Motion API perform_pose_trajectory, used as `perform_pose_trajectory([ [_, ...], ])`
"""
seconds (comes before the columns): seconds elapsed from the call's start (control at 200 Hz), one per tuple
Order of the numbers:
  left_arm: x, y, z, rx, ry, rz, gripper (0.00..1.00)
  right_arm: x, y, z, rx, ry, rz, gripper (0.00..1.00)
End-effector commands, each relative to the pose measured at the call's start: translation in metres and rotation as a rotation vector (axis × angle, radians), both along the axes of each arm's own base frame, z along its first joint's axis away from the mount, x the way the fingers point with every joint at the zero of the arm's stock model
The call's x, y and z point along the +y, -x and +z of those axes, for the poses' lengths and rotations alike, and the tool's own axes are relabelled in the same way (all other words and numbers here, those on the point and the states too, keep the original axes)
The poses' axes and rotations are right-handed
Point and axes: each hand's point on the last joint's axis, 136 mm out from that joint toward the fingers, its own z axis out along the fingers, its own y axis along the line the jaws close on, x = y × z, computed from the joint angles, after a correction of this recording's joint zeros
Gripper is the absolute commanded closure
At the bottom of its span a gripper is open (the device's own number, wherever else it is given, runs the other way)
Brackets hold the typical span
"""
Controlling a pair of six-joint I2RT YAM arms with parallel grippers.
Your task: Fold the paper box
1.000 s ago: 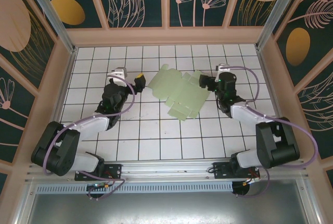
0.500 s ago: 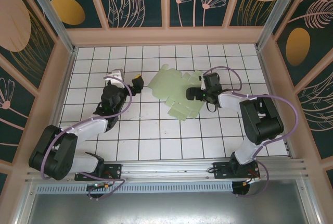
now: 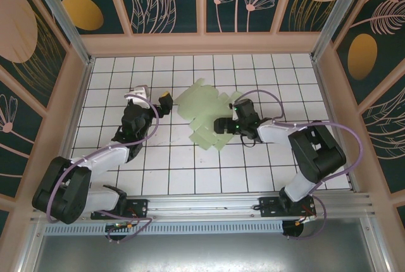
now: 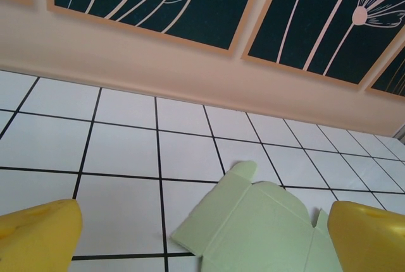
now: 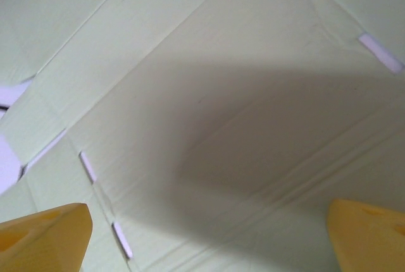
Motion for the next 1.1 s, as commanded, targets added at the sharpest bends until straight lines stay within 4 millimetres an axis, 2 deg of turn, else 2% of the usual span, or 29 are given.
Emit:
perform_pose_trajectory([
  [0.0, 0.002, 0.004, -0.002, 0.006, -0.006, 0.001, 0.01, 0.023, 0.013, -0.001, -0.001, -0.01, 0.031, 0.04],
  [0.085, 0.003, 0.005, -0.003, 0.023, 0.016, 0.007, 0.01, 0.048, 0.018, -0.001, -0.021, -0.015, 0.094, 0.04],
  [0.2, 0.019, 0.003, -0.011, 0.114, 0.083, 0.121, 0.01, 0.079, 0.02, 0.011, -0.088, 0.002, 0.18, 0.03],
  [0.315, 0.02, 0.004, -0.016, 0.164, 0.068, 0.128, 0.01, 0.082, 0.012, 0.029, -0.169, 0.036, 0.192, 0.03],
  [0.485, 0.0, 0.001, -0.018, 0.204, 0.097, 0.036, 0.01, 0.059, -0.009, 0.061, -0.261, 0.01, 0.118, 0.03],
  [0.606, -0.022, -0.018, -0.025, 0.289, 0.13, -0.02, 0.02, 0.034, -0.024, 0.076, -0.293, -0.048, 0.021, 0.04],
  [0.706, -0.045, -0.035, -0.037, 0.363, 0.158, -0.079, 0.08, 0.01, -0.029, 0.08, -0.289, -0.1, -0.069, 0.04],
  [0.771, -0.057, -0.046, -0.052, 0.423, 0.162, -0.104, 0.13, -0.008, -0.031, 0.081, -0.289, -0.125, -0.131, 0.03],
  [0.821, -0.065, -0.053, -0.064, 0.468, 0.158, -0.122, 0.18, -0.013, -0.026, 0.079, -0.285, -0.137, -0.148, 0.01],
  [0.836, -0.068, -0.055, -0.068, 0.482, 0.156, -0.129, 0.18, -0.023, -0.03, 0.08, -0.286, -0.138, -0.179, 0.01],
  [0.876, -0.074, -0.06, -0.074, 0.508, 0.151, -0.145, 0.21, -0.034, -0.03, 0.079, -0.282, -0.143, -0.206, 0.01],
  [0.886, -0.074, -0.059, -0.088, 0.542, 0.138, -0.145, 0.22, -0.036, -0.03, 0.078, -0.279, -0.144, -0.214, 0.01],
  [0.901, -0.078, -0.065, -0.087, 0.542, 0.138, -0.153, 0.22, -0.04, -0.03, 0.078, -0.278, -0.145, -0.227, 0.01],
  [1.021, -0.09, -0.077, -0.12, 0.637, 0.081, -0.187, 0.33, -0.063, -0.03, 0.077, -0.267, -0.159, -0.297, 0.01],
  [1.091, -0.101, -0.081, -0.131, 0.658, 0.048, -0.251, 0.4, -0.076, -0.031, 0.077, -0.277, -0.164, -0.334, 0.01],
])
